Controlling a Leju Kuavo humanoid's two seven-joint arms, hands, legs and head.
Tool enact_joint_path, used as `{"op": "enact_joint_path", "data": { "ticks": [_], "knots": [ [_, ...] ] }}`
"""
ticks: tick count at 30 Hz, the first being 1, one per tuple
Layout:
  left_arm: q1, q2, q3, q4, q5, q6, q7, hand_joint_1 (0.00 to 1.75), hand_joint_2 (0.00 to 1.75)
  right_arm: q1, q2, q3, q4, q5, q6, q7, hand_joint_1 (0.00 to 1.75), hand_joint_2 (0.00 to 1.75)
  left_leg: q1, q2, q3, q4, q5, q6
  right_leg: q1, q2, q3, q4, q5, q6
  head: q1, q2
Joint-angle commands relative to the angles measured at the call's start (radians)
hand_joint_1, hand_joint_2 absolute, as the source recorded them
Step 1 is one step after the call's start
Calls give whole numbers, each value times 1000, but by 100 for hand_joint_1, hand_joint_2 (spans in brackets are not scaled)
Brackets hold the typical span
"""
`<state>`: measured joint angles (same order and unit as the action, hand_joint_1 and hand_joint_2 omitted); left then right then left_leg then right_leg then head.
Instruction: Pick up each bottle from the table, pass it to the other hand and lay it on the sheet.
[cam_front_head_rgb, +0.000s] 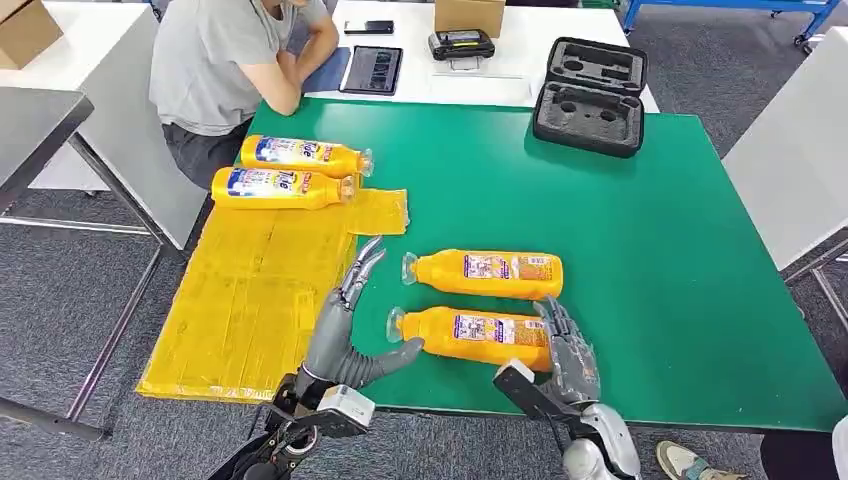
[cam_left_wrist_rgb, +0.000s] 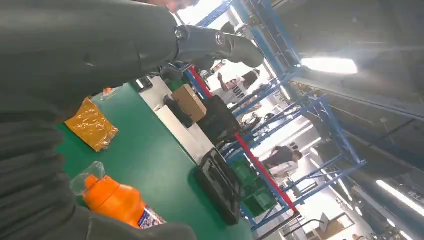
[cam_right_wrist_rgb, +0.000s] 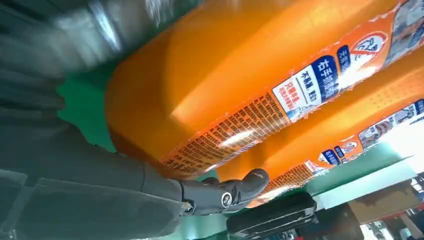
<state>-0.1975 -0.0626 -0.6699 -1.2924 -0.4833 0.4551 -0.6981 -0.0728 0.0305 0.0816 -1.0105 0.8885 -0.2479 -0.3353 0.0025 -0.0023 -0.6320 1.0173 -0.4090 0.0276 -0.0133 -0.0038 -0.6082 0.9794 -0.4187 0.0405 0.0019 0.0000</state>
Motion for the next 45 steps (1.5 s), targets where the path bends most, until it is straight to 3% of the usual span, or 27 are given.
{"op": "enact_joint_path", "data": {
  "ticks": [1, 3, 23, 27, 30, 42, 45],
  "knots": [
    [-33, -7, -21, 55, -1, -8, 0, 0, 175, -21, -26, 19, 94, -21, 67, -9, 164, 175, 1, -1, 6, -1, -2, -2, 1, -1, 7, -2, -2, -1, 0, 0],
    [-32, -8, -19, 54, -2, -8, 0, 0, 175, -27, -27, 21, 104, -21, 72, -10, 175, 175, 1, 0, 5, -1, -1, -1, 1, 0, 5, -2, -1, -1, 0, 0],
    [-54, -11, -38, 63, 16, -19, 0, 0, 175, -37, -25, -20, 169, -152, 163, -96, 175, 175, 1, 1, 10, -2, -1, -2, 2, 0, 10, -2, -1, -2, 0, 0],
    [-56, -18, -38, 55, 22, -8, 0, 0, 175, -36, 7, -90, 133, -353, 257, -227, 175, 175, 1, 1, 10, -1, -1, -1, 1, 0, 9, -2, -1, -2, 0, 0],
    [-50, -22, -21, 18, 76, 36, 0, 0, 175, -29, 17, -118, 108, -436, 266, -282, 175, 175, 1, 2, 10, -1, -1, -2, 1, 1, 9, -1, -1, -2, 0, 0],
    [-50, -22, -21, 18, 76, 36, 0, 0, 175, -29, 17, -118, 108, -436, 266, -282, 175, 175, 0, 3, 6, 0, -2, -1, 1, 2, 7, -1, -1, -2, 0, 0],
    [-38, -10, -12, -30, 144, 102, 0, 0, 175, -21, 21, -131, 93, -499, 258, -300, 175, 175, 1, 3, 6, 0, -2, -2, 1, 2, 6, 0, -1, -2, 0, 0]
  ]
}}
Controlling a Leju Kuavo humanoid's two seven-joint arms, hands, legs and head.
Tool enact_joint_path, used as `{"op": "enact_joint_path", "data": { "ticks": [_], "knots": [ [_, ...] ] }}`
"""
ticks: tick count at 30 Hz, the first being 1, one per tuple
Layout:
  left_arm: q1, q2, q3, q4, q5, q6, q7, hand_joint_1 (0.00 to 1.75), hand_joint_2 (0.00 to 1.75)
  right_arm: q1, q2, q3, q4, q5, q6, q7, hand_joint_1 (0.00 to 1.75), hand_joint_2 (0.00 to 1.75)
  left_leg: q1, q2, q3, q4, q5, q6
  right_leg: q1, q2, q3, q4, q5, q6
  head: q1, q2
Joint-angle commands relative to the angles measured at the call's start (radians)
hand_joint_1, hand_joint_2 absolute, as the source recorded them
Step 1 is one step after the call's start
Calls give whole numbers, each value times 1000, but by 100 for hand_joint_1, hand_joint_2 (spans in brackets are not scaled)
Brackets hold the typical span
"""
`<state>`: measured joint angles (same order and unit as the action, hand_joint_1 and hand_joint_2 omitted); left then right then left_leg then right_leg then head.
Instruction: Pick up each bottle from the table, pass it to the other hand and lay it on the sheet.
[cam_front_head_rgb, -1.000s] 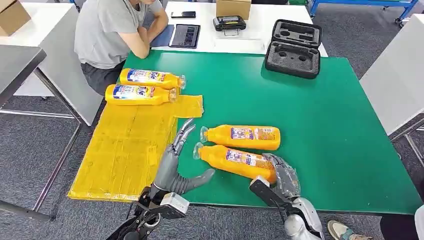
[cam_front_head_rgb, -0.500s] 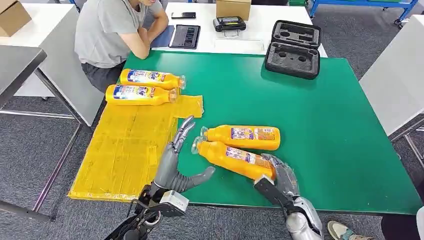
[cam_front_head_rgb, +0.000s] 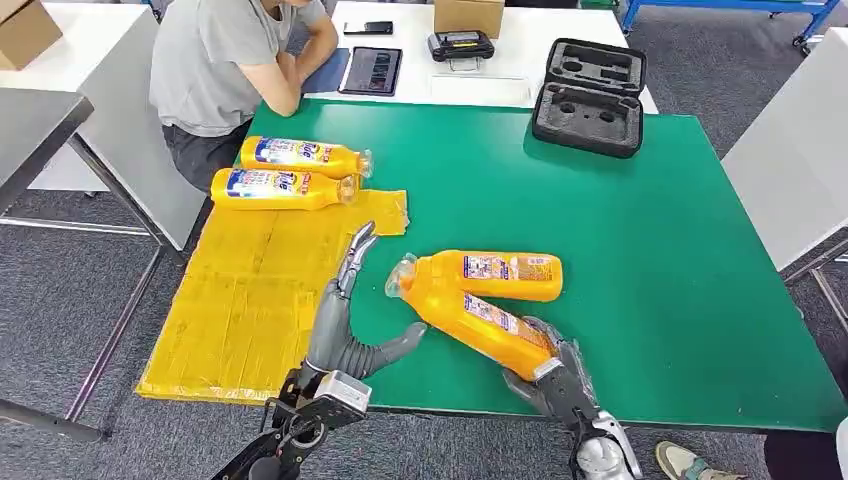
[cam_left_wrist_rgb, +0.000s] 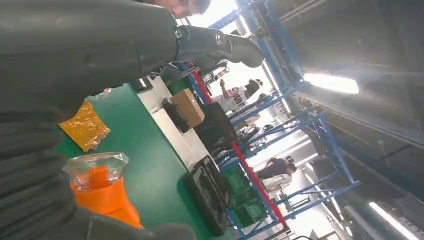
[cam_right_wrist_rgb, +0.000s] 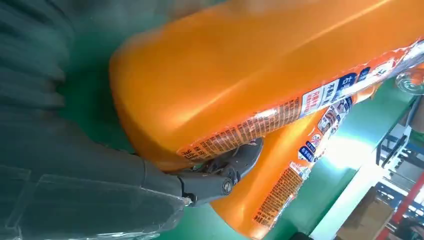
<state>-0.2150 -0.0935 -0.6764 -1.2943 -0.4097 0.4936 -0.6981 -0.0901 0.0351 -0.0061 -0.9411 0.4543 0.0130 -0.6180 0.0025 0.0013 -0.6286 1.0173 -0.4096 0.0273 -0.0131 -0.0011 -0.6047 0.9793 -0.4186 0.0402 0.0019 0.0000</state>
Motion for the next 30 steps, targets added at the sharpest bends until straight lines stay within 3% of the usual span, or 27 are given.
{"op": "enact_joint_path", "data": {
  "ticks": [1, 6, 10, 18, 21, 25, 30],
  "knots": [
    [-16, 23, -2, -38, 77, 90, 0, 0, 175, -3, 16, -41, 23, -78, 1, -20, 175, 175, 1, -1, 5, -1, -2, -2, 1, -1, 5, 0, -2, -2, 0, 0],
    [6, 8, 40, -46, 146, 204, 0, 0, 175, 12, 29, -41, 0, -155, 18, -77, 175, 175, 1, 1, 5, -1, -3, -2, 1, 1, 5, 0, -2, -2, 0, 0],
    [84, -81, 264, -147, 123, 204, 0, 0, 175, 35, 41, -34, -73, -240, -17, -80, 175, 175, 0, 1, 0, 0, -1, -1, 1, 1, 0, 0, -1, -1, 0, 0],
    [94, -83, 282, -153, 205, 204, 0, 0, 175, 45, 40, -17, -107, -270, -29, -80, 175, 175, 0, 1, -1, 0, -1, -1, 0, 0, -1, 0, -1, -1, 0, 0],
    [86, -98, 305, -60, 353, 193, 0, 0, 175, 78, 34, 14, -188, -321, -49, -80, 175, 175, 0, 1, 4, -1, -3, -2, 1, 1, 4, -1, -3, -2, 0, 0],
    [83, -153, 406, 98, 503, 6, 0, 0, 175, 107, 35, 44, -271, -379, -65, -80, 175, 175, 0, 0, 0, -1, -1, -1, 0, 0, 0, -1, -1, -1, 0, 0],
    [26, -187, 375, 345, 625, -214, 0, 0, 175, 108, 46, 62, -344, -409, -51, -80, 175, 175, -1, 0, 1, -2, -1, -1, 0, 0, 1, -1, -1, -1, 0, 0]
  ]
}}
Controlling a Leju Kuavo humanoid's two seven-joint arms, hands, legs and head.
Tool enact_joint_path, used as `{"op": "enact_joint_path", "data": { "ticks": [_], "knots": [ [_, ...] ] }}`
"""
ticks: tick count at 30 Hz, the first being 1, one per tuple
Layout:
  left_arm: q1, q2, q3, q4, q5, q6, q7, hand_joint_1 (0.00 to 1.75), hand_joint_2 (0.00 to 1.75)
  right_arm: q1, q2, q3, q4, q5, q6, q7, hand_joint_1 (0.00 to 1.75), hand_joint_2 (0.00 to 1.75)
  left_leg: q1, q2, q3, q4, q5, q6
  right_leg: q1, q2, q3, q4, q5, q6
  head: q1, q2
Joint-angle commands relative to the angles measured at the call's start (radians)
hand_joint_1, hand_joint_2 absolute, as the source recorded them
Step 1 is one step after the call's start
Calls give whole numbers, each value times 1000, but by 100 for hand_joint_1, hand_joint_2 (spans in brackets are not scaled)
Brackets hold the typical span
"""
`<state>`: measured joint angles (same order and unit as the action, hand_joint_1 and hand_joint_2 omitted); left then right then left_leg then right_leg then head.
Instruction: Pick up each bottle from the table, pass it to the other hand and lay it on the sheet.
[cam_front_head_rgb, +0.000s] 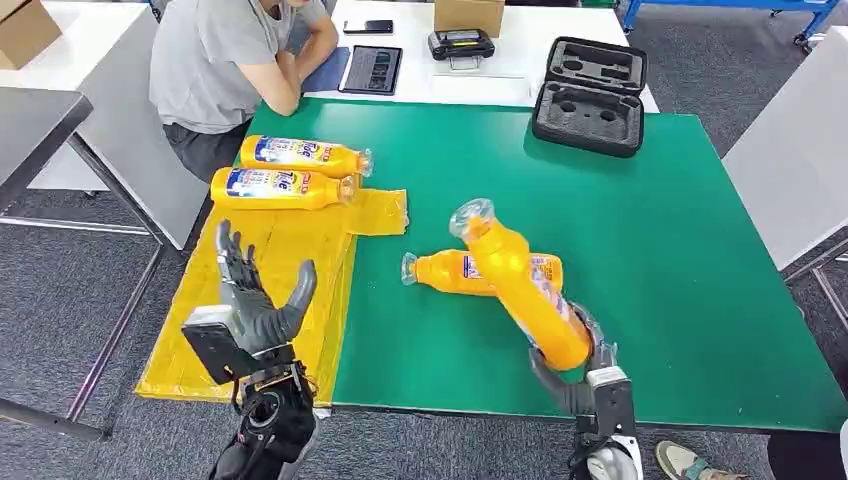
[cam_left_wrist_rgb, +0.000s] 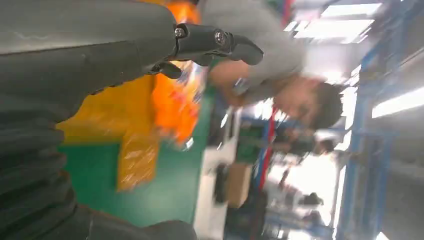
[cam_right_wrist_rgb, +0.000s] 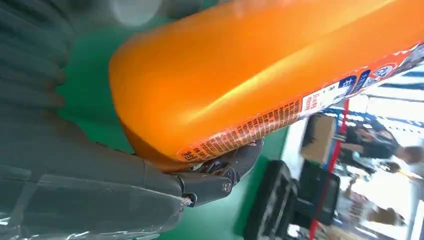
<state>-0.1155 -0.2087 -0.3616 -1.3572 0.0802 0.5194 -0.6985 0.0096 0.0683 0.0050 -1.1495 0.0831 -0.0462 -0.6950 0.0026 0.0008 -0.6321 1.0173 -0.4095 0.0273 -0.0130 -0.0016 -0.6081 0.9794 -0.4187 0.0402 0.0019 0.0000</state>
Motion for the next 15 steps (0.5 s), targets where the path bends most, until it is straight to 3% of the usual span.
{"op": "enact_joint_path", "data": {
  "ticks": [1, 2, 4, 5, 10, 11, 12, 15],
  "knots": [
    [-83, -71, 26, 450, 132, -257, 1, 0, 175, 5, 16, 50, -148, -41, 5, -3, 175, 175, -1, -1, 7, -2, -1, -1, -1, -1, 7, -1, -2, -1, 0, 0],
    [-93, -64, -14, 476, 134, -294, 0, 0, 0, 0, 14, 57, -146, -42, 17, -3, 175, 175, 0, -1, 5, -2, -1, -1, 0, -1, 6, -1, -2, -1, 0, 0],
    [-85, -54, -69, 459, 104, -312, 0, 0, 0, -16, 14, 71, -144, -27, 15, -3, 175, 175, -1, -1, 2, -1, 0, -1, -1, -1, 2, -1, -1, -1, 0, 0],
    [-83, -52, -81, 454, 103, -328, 0, 0, 175, -22, 15, 76, -140, -24, 18, -3, 175, 175, -1, -1, 5, -2, -1, -1, -1, -1, 5, -1, -2, -1, 0, 0],
    [-105, -6, -233, 535, 75, -544, 73, 0, 175, -93, 16, 135, -91, -21, 60, -3, 175, 175, -1, 1, 2, -1, 0, -1, -1, 2, 2, -1, 0, -1, 0, 0],
    [-104, -6, -234, 541, 78, -562, 61, 0, 0, -104, 16, 141, -80, -20, 61, -3, 175, 175, 0, 2, 5, -2, -2, -1, 0, 2, 5, -1, -1, -2, 0, 0],
    [-106, -8, -246, 543, 54, -551, 26, 0, 175, -117, 15, 150, -62, -20, 57, -3, 175, 175, -1, 2, 4, -2, -1, -1, -1, 2, 3, -1, 0, -1, 0, 0],
    [-111, -17, -238, 534, 71, -582, 16, 0, 175, -133, 7, 157, -41, -26, 53, -3, 175, 175, 0, 4, 9, -2, -3, -2, 0, 4, 8, -2, -2, -3, 0, 0]
  ]
}}
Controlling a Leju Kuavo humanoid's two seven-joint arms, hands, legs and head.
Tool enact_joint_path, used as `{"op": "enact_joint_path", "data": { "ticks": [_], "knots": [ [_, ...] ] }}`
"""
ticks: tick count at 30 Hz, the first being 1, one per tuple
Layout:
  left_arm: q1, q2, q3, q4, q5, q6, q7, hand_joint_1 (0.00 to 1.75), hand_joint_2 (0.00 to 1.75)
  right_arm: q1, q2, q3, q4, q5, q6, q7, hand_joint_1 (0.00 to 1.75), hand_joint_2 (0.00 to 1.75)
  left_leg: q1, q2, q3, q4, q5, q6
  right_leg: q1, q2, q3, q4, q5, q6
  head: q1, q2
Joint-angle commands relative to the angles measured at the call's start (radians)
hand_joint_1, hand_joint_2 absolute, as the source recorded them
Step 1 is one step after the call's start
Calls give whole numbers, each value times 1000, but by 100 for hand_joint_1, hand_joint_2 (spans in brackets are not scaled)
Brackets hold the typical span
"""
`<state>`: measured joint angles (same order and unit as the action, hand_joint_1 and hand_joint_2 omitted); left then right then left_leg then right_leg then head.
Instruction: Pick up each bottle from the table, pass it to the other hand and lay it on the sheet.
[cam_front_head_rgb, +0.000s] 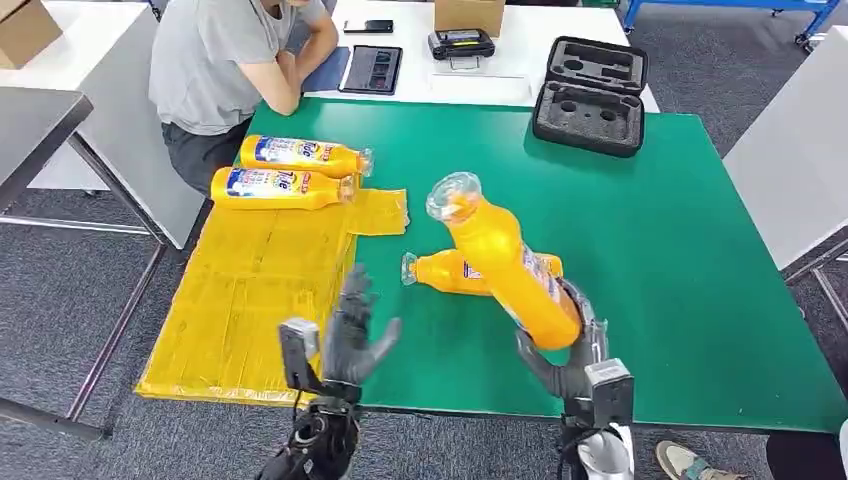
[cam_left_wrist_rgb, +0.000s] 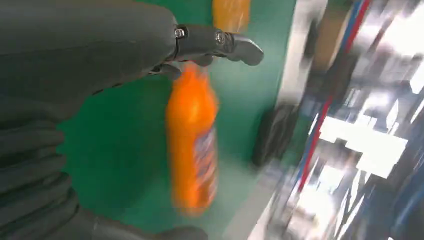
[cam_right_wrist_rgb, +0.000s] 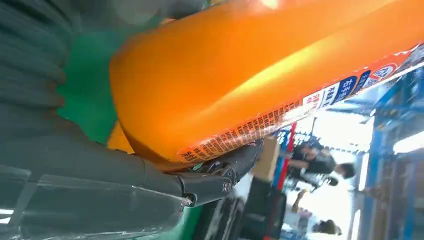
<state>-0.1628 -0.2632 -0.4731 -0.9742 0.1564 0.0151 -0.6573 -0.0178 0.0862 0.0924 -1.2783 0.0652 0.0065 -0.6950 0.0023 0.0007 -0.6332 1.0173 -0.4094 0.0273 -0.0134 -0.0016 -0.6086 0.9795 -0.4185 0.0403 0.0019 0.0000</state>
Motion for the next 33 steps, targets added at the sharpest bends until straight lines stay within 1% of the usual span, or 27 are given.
{"op": "enact_joint_path", "data": {
  "ticks": [1, 2, 3, 4, 5, 7, 8, 9, 10, 11, 13, 15, 16, 19, 21, 22, 23, 25, 26, 27, 28, 29, 30, 31, 32, 33],
  "knots": [
    [-67, 37, -124, 144, -4, -80, -25, 0, 175, -108, -13, 70, 91, -11, 0, -3, 175, 175, 1, 4, 12, -2, -4, -2, 1, 4, 10, -2, -3, -3, 0, 0],
    [-69, 38, -119, 127, -4, -79, -23, 0, 175, -115, -16, 72, 99, -13, -4, -3, 175, 175, 1, 2, 5, -1, -1, -1, 1, 2, 4, -2, -1, -1, 0, 0],
    [-69, 38, -119, 127, -4, -79, -23, 0, 175, -115, -16, 72, 99, -13, -4, -3, 175, 175, 0, 1, 8, -2, -2, -2, 1, 1, 7, -2, -2, -2, 0, 0],
    [-66, 42, -112, 104, -4, -82, -19, 0, 175, -125, -19, 81, 117, -11, -6, -3, 175, 175, 1, 1, 5, -1, -1, -1, 1, 1, 4, -1, -1, -1, 0, 0],
    [-65, 42, -113, 99, -4, -86, -17, 0, 175, -127, -19, 82, 122, -11, -6, -3, 175, 175, 1, 1, 6, -1, -2, -1, 1, 1, 6, -1, -2, -2, 0, 0],
    [-52, 44, -108, 71, -5, -91, -15, 0, 175, -133, -23, 100, 141, -4, -18, -3, 175, 175, 0, 2, 3, -1, -1, -1, 0, 2, 2, -1, 0, -1, 0, 0],
    [-48, 44, -107, 61, -4, -93, -16, 0, 175, -135, -22, 109, 147, -1, -21, -3, 175, 175, 0, 3, 6, -1, -2, -1, 1, 3, 5, -1, -1, -2, 0, 0],
    [-46, 44, -105, 53, -4, -92, -16, 0, 175, -135, -18, 119, 152, 2, -23, -3, 175, 175, 0, 2, 4, -1, -1, -1, 0, 2, 3, -1, 0, -1, 0, 0],
    [-46, 44, -105, 53, -4, -92, -16, 0, 175, -135, -18, 119, 152, 2, -23, -3, 175, 175, 1, 2, 6, -1, -2, -1, 1, 2, 5, -1, -1, -2, 0, 0],
    [-45, 45, -101, 42, -4, -90, -16, 0, 0, -135, -14, 132, 156, 7, -34, -3, 175, 175, 1, 2, 5, -1, -1, -1, 1, 2, 4, -1, -1, -2, 0, 0],
    [-44, 45, -91, 33, -7, -77, -19, 0, 0, -135, -14, 155, 162, 15, -48, -3, 175, 175, 1, 2, 6, -1, -2, -1, 1, 2, 5, -1, -1, -2, 0, 0],
    [-46, 44, -70, 27, -6, -49, -24, 0, 0, -132, -10, 182, 166, 24, -69, -3, 175, 175, 1, 2, 3, -1, -1, -1, 1, 2, 2, -1, 0, -1, 0, 0],
    [-46, 44, -70, 27, -6, -49, -24, 0, 0, -132, -10, 182, 166, 24, -69, -3, 175, 175, 1, 3, 6, -1, -2, -2, 1, 3, 5, -1, -1, -2, 0, 0],
    [-45, 44, -51, 20, -2, -29, -36, 0, 0, -127, -7, 190, 166, 16, -70, -3, 175, 175, 1, 2, 3, -1, -1, -1, 1, 2, 2, -1, 0, -1, 0, 0],
    [-45, 44, -51, 20, -2, -29, -36, 0, 0, -127, -7, 190, 166, 16, -70, -3, 175, 175, 1, 2, 8, -2, -3, -2, 1, 3, 7, -1, -2, -2, 0, 0],
    [-45, 44, -51, 20, -2, -29, -36, 0, 0, -127, -7, 190, 166, 16, -70, -3, 175, 175, 1, 2, 3, -1, -1, -1, 1, 2, 2, -1, 0, -1, 0, 0],
    [-45, 44, -51, 20, -2, -29, -36, 0, 0, -127, -7, 190, 166, 16, -70, -3, 175, 175, 1, 2, 5, -1, -2, -1, 1, 2, 5, -1, -1, -2, 0, 0],
    [-45, 44, -51, 20, -2, -29, -36, 0, 0, -127, -7, 190, 166, 16, -70, -3, 175, 175, 0, 1, 3, -1, -1, -1, 0, 1, 2, -1, 0, -1, 0, 0],
    [-43, 44, -48, 17, 1, -26, -38, 0, 0, -127, -8, 191, 169, 16, -70, -3, 175, 175, 1, 2, 9, -1, -3, -2, 1, 3, 8, -1, -2, -2, 0, 0],
    [-42, 44, -46, 16, 2, -25, -40, 0, 0, -128, -8, 192, 173, 16, -72, -3, 175, 175, 1, 2, 3, -1, -1, -1, 1, 2, 3, -1, -1, -1, 0, 0],
    [-39, 45, -43, 11, 3, -22, -41, 0, 0, -134, -4, 194, 190, 16, -73, -3, 175, 175, 0, 1, 2, -1, -1, -1, 0, 1, 2, -1, 0, -1, 0, 0],
    [-37, 44, -43, 5, -1, -15, -41, 0, 0, -138, -1, 198, 199, 16, -76, -3, 175, 175, 1, 2, 5, -1, -2, -1, 1, 2, 5, -1, -1, -2, 0, 0],
    [-34, 45, -45, 1, -4, -11, -40, 0, 0, -139, -2, 205, 201, 19, -79, -3, 175, 175, 1, 2, 4, -1, -1, -1, 1, 2, 3, -1, -1, -1, 0, 0],
    [-31, 45, -47, -4, -4, -10, -39, 0, 0, -140, 1, 215, 203, 22, -82, -3, 175, 175, 1, 3, 7, -1, -2, -2, 1, 3, 6, -1, -2, -2, 0, 0],
    [-27, 45, -49, -10, -6, -8, -40, 0, 0, -139, 2, 224, 202, 22, -81, -3, 175, 175, 0, 2, 4, -1, -2, -1, 0, 2, 4, -1, -1, -2, 0, 0],
    [-25, 45, -51, -13, -8, -6, -41, 0, 0, -139, 3, 226, 203, 21, -81, -3, 175, 175, 1, 3, 7, -2, -2, -2, 1, 3, 6, -1, -2, -2, 0, 0]
  ]
}}
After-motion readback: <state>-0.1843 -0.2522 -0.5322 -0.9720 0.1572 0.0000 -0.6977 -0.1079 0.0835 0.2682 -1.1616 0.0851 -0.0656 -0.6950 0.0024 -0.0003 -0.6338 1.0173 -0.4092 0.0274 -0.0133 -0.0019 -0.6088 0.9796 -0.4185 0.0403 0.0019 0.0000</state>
